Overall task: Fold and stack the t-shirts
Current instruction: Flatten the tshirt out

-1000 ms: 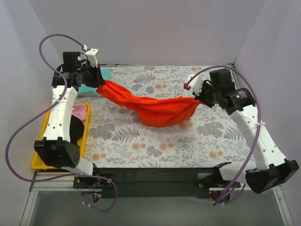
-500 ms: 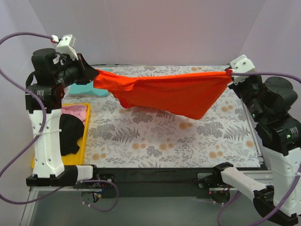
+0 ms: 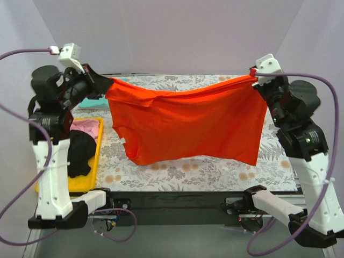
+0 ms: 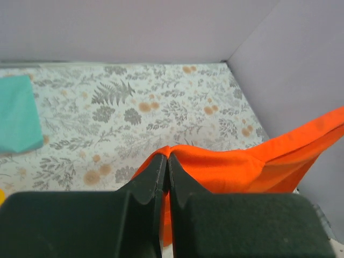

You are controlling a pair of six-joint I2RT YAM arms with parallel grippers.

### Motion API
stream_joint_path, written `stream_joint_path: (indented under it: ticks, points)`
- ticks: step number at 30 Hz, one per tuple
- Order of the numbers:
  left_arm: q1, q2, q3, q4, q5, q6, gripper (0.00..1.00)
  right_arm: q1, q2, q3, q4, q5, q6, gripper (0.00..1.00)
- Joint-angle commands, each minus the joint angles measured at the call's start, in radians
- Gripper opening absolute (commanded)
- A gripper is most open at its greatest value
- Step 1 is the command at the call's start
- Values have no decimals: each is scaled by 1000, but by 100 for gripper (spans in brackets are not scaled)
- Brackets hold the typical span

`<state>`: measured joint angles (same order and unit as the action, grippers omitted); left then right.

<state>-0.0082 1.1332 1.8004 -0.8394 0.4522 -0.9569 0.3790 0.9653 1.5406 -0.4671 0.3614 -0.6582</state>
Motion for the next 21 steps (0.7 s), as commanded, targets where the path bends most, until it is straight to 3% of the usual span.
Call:
stream_joint_path:
  ticks: [1, 6, 7, 10, 12, 15, 17, 21]
  points:
    - [7, 119, -90, 170, 34, -40, 0, -8, 71, -45, 174, -1, 12, 1]
    - [7, 335, 63, 313, 77, -117, 0, -22, 196, 31, 289, -9, 66, 1]
    - [7, 370, 83, 410, 80, -150, 0, -28, 235, 58, 313, -7, 68, 1]
    - [7, 434, 236, 563, 42, -184, 0, -45, 317, 225, 329, -6, 66, 1]
    - [7, 473, 423, 594, 11, -184, 0, -55, 357, 362, 337, -12, 54, 1]
    - [7, 522, 583, 608, -70, -172, 0, -69, 371, 462, 377, -25, 37, 1]
    - [7, 487, 556, 655, -113, -180, 0, -71, 356, 451, 430, -32, 9, 1]
    - [40, 337, 250, 776, -23, -186, 0, -74, 244, 232, 501, -84, -33, 1]
